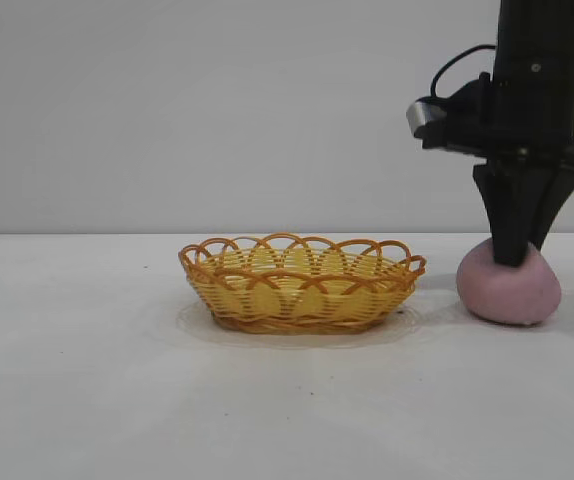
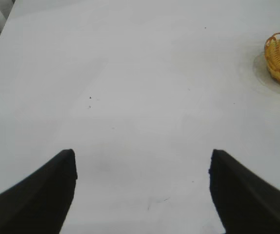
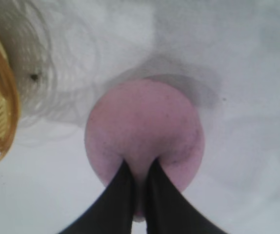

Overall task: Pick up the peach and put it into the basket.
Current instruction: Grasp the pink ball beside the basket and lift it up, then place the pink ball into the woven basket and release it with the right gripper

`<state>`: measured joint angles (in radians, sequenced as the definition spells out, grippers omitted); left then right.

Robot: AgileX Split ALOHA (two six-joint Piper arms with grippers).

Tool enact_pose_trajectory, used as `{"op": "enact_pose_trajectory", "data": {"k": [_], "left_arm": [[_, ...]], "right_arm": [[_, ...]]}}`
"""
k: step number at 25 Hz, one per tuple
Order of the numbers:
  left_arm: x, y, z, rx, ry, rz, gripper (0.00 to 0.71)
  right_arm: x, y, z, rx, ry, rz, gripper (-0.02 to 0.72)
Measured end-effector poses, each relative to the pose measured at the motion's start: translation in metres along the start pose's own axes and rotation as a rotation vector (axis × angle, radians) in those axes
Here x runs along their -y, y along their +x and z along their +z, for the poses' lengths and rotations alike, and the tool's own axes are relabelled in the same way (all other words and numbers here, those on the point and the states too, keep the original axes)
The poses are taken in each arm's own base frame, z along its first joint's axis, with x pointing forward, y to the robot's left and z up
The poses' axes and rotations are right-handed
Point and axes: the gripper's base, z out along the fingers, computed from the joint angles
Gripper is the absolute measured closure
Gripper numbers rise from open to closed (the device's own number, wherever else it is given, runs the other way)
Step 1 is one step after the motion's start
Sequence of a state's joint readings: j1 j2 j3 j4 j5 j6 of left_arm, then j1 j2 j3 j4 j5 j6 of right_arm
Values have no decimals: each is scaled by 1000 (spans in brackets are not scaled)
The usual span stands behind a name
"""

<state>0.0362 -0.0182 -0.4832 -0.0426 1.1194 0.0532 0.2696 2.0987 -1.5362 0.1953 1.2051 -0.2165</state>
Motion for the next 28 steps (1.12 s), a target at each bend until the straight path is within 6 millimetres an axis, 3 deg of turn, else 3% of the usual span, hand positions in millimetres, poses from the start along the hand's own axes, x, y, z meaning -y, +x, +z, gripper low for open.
{"op": "enact_pose_trajectory", "data": {"k": [7,10,16,20,25,28], "left_arm": [[0,0,0,0,0,0,177],[0,0,0,0,0,0,177],[0,0,0,0,0,0,177],[0,0,0,0,0,0,177],[0,0,0,0,0,0,177],[0,0,0,0,0,0,177]], "right_arm": [[-20,0,-61,177,-17,-41,703],[-41,-1,-69,207,-34,-103,703],[-95,-6,-54,210,-53,-234,703],[-117,-13,-33,211,-65,-279,703],[-127,-22,-6,194,-76,-296,703],[-126,-24,2,181,-78,-292,593]]}}
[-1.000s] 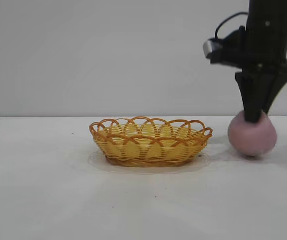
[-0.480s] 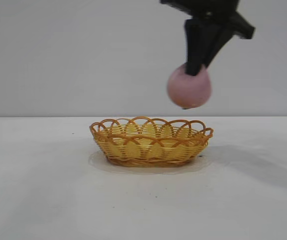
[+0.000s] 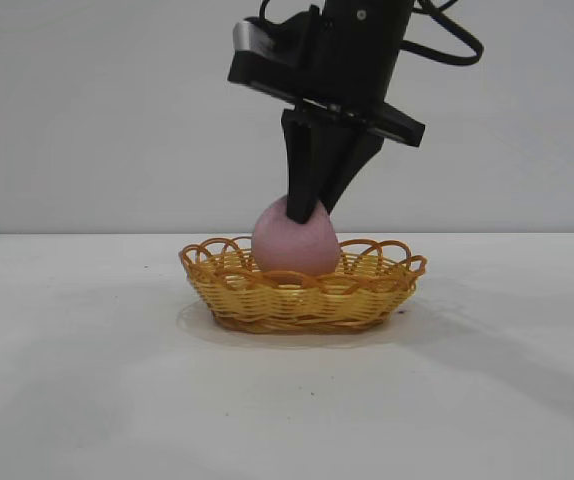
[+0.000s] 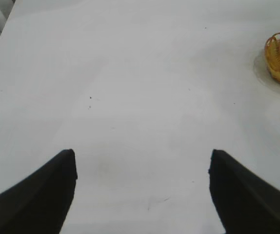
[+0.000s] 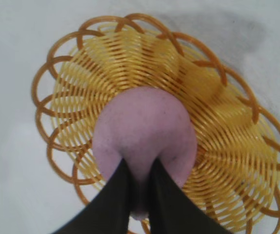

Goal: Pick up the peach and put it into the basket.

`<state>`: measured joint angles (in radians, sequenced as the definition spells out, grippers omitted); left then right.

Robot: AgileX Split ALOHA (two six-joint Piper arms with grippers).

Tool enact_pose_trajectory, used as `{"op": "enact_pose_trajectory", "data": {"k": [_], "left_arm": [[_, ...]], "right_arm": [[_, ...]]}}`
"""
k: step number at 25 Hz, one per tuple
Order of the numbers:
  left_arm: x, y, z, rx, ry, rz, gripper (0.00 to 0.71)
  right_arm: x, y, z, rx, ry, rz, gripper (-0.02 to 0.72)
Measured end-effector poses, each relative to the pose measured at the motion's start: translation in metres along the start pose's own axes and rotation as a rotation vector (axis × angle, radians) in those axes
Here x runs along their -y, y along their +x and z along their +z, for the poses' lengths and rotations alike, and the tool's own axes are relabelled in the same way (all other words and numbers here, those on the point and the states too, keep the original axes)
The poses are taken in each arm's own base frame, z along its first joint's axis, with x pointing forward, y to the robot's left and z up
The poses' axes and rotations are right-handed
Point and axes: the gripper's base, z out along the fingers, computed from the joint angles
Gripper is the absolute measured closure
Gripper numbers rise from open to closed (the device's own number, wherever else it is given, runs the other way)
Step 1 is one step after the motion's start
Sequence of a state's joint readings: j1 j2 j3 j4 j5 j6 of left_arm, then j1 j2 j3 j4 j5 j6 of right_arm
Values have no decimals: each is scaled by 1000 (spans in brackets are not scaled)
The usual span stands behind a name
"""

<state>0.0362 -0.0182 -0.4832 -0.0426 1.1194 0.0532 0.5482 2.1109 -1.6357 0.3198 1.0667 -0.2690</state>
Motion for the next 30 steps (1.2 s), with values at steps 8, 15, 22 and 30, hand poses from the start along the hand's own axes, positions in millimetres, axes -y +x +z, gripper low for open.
{"op": "enact_pose_trajectory", "data": {"k": [8,15,22,30], "left_arm": [[0,0,0,0,0,0,177],[0,0,0,0,0,0,177],[0,0,0,0,0,0,177],[0,0,0,0,0,0,177]], "right_arm": [[0,0,2,-4,0,1,295],[-1,1,-18,29,51,-37,195],[42,8,-52,93,114,97,169],[128,35,-81,142,164,346,169]]}}
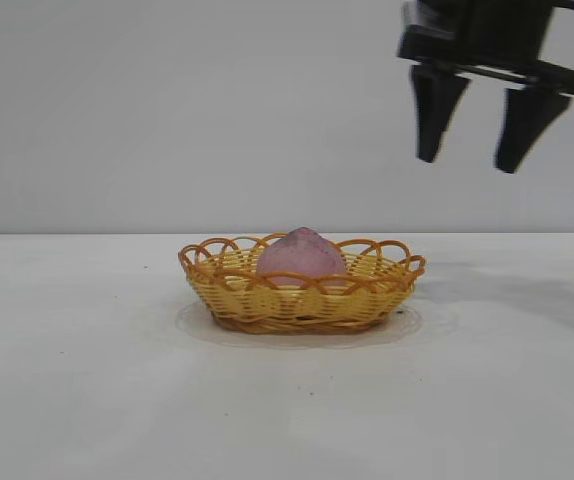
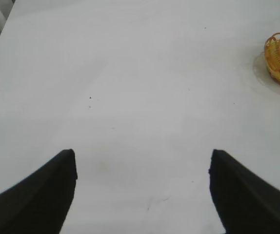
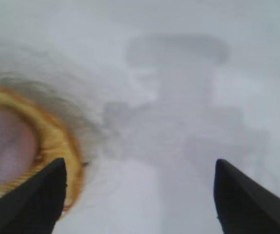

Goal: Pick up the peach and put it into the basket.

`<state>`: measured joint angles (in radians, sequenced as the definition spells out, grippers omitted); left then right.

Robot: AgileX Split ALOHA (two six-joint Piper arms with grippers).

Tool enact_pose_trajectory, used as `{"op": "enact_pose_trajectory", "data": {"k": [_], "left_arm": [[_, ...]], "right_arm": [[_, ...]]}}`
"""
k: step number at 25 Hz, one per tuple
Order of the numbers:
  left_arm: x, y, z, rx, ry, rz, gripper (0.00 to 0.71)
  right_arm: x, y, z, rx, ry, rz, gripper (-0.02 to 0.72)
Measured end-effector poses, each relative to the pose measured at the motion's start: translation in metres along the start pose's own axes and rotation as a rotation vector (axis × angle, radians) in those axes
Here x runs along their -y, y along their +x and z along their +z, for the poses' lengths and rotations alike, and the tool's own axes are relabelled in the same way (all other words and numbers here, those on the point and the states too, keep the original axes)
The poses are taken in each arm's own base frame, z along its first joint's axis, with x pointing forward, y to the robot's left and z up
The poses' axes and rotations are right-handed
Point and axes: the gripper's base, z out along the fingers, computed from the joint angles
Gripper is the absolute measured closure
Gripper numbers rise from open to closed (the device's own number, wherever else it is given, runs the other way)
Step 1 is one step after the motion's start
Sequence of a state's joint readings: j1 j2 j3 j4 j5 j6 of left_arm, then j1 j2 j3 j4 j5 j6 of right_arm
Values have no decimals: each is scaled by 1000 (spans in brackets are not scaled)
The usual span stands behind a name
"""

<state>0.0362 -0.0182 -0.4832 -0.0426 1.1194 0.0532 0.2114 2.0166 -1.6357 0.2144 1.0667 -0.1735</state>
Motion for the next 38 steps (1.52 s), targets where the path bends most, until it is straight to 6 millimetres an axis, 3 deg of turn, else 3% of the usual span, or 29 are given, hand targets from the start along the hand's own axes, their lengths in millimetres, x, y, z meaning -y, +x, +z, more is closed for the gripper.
{"op": "enact_pose_trajectory", "data": {"k": [5,9,12,15,23,25,29,38], "left_arm": [[0,0,0,0,0,0,177],[0,0,0,0,0,0,177],[0,0,0,0,0,0,177],[0,0,0,0,0,0,177],[0,0,0,0,0,0,177],[0,0,0,0,0,0,177],[0,0,0,0,0,0,177],[0,0,0,0,0,0,177]], "right_arm": [[47,5,-9,2,31,104,169],[69,14,-14,-39,52,146,169],[70,20,-22,-78,48,152,169],[64,23,-43,-60,49,148,169],[37,42,-137,151,82,133,169],[28,57,-160,202,90,129,169],[11,99,-186,243,93,130,169],[-21,225,-192,272,101,150,169]]}}
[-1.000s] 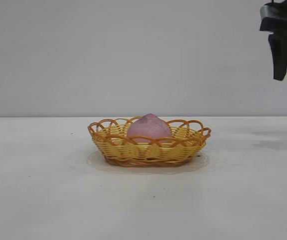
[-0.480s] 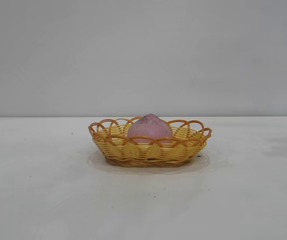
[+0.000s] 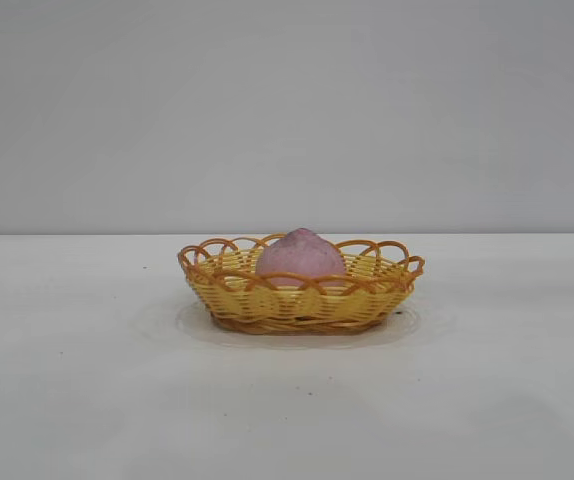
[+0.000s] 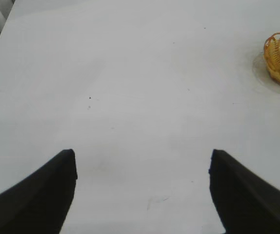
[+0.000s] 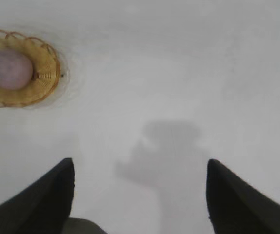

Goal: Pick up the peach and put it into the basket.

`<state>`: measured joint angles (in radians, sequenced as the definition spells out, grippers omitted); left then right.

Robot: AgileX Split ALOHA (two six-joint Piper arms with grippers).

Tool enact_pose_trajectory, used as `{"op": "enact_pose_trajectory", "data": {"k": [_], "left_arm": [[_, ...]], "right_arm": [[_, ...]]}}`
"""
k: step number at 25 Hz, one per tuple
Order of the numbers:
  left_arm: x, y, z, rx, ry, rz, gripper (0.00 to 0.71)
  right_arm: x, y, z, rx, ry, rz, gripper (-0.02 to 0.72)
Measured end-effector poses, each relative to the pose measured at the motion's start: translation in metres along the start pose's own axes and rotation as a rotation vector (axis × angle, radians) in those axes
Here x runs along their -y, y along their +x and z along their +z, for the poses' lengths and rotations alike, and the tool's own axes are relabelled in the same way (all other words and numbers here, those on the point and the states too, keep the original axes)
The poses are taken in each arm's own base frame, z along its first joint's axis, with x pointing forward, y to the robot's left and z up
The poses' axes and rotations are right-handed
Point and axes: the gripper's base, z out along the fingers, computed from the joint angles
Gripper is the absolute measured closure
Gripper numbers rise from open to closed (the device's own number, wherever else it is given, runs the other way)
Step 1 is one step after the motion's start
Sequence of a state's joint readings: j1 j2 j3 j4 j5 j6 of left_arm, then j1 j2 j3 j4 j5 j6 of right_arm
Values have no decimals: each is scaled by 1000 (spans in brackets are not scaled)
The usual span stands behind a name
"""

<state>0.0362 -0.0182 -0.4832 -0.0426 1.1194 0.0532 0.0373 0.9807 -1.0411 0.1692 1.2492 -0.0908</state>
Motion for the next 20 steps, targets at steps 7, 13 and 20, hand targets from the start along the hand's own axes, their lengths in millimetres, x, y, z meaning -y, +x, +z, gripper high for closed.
{"op": "enact_pose_trajectory", "data": {"k": [7,13,20], "left_arm": [[0,0,0,0,0,-1,177],[0,0,0,-2,0,-1,177],[0,0,0,0,0,-2,177]], "right_arm": [[-1,91,0,77,24,-9,169],[4,149,11,186,94,-33,169],[3,182,3,457,115,-60,169]]}}
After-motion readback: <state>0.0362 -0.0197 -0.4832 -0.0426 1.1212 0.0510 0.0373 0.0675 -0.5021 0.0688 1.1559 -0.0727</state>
